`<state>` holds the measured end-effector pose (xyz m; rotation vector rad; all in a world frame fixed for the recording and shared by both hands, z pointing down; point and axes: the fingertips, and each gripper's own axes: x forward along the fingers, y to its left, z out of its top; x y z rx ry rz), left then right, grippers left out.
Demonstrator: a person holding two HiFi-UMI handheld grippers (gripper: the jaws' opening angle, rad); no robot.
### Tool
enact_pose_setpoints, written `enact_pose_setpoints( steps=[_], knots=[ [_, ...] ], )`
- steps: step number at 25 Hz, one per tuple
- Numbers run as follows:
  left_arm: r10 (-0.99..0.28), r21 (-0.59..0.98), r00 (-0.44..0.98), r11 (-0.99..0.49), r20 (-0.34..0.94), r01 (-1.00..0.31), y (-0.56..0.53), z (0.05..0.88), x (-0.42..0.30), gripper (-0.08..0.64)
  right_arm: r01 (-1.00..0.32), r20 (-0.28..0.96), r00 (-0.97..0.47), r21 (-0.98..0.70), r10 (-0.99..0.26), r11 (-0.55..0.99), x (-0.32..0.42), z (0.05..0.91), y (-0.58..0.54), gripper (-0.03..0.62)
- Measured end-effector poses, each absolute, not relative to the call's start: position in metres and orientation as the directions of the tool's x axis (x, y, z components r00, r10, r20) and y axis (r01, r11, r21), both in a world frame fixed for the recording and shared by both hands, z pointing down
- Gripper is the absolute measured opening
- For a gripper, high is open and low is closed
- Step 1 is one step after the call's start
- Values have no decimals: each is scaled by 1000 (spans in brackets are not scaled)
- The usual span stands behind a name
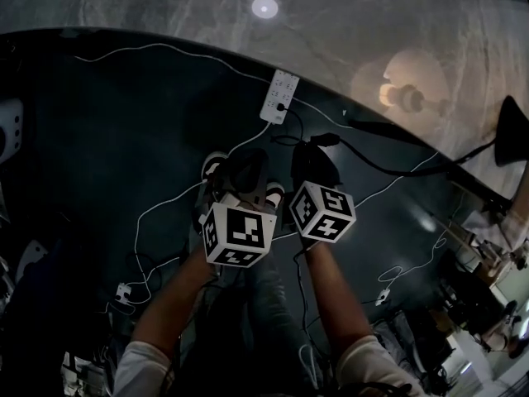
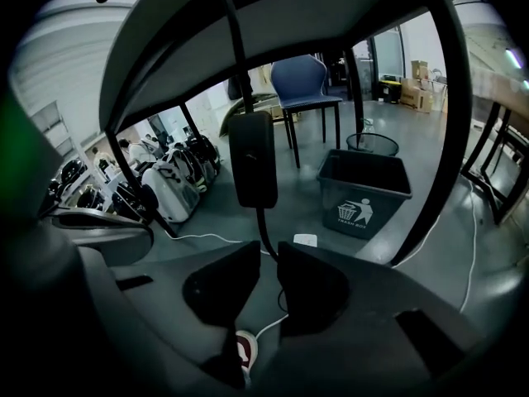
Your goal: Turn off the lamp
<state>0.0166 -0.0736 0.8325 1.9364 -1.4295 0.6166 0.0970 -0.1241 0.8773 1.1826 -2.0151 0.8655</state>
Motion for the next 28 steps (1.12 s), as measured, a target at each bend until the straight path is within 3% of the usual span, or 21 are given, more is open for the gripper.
enact_pose_setpoints(
  steps=[5,17,28],
  knots=[
    [-646,223,308,-212,698,-951,-70,835,16,-3,-903,780,-375,-186,-501,387,99,880,-126,29],
    [-648,226,346,-264,678,-938,-68,811,18,-3,-897,772,-390,-193,-503,398,103,856,-103,17],
    [-582,212,472,-458,662,-863,-46,727,33,-3,-863,749,-445,-213,-491,458,105,771,-48,15]
  ],
)
